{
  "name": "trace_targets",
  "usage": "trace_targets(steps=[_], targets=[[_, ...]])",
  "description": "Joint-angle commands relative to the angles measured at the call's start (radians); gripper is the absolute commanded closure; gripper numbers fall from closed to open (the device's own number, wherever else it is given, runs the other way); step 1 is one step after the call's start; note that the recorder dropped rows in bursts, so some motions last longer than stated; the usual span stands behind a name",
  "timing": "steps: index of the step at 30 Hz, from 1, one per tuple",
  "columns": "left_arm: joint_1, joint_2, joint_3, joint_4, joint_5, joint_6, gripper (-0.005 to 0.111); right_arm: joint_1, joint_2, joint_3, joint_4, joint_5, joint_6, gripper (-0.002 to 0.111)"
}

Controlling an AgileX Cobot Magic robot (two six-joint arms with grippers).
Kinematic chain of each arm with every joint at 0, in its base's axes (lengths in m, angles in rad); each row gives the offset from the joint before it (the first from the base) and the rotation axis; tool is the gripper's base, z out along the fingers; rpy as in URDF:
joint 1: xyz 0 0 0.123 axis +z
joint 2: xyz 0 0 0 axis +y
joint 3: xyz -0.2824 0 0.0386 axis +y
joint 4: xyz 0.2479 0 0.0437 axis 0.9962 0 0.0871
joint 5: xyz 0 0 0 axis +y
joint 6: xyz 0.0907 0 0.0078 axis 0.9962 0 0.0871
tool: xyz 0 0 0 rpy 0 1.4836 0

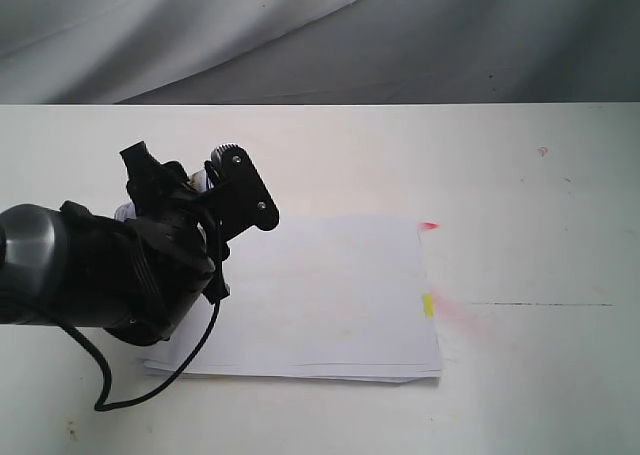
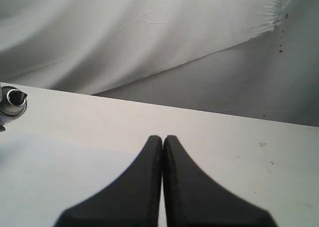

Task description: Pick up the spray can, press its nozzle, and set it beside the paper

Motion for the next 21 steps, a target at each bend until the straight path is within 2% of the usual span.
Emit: trace_targets(steps=[1, 6, 11, 16, 21], targets=[[-0.005, -0.008, -0.011, 0.024, 0.042, 0.001, 0.107, 0.001, 0.000, 0.004, 0.147, -0.076, 0.029, 0.108], [-0.005, -0.008, -0.011, 0.024, 0.042, 0.001, 0.107, 0.001, 0.000, 0.004, 0.377, -0.155, 0.038, 0.108], [-0.005, -0.008, -0.011, 0.024, 0.042, 0.001, 0.107, 0.001, 0.000, 0.004, 0.617, -0.075, 0.046, 0.108], [-0.005, -0.008, -0.011, 0.024, 0.042, 0.001, 0.107, 0.001, 0.033, -0.100, 0.631, 0.022, 0.083, 0.108], [-0.005, -0.008, -0.011, 0.024, 0.042, 0.001, 0.107, 0.001, 0.230, -0.325, 0.571, 0.109, 0.087, 0.108]])
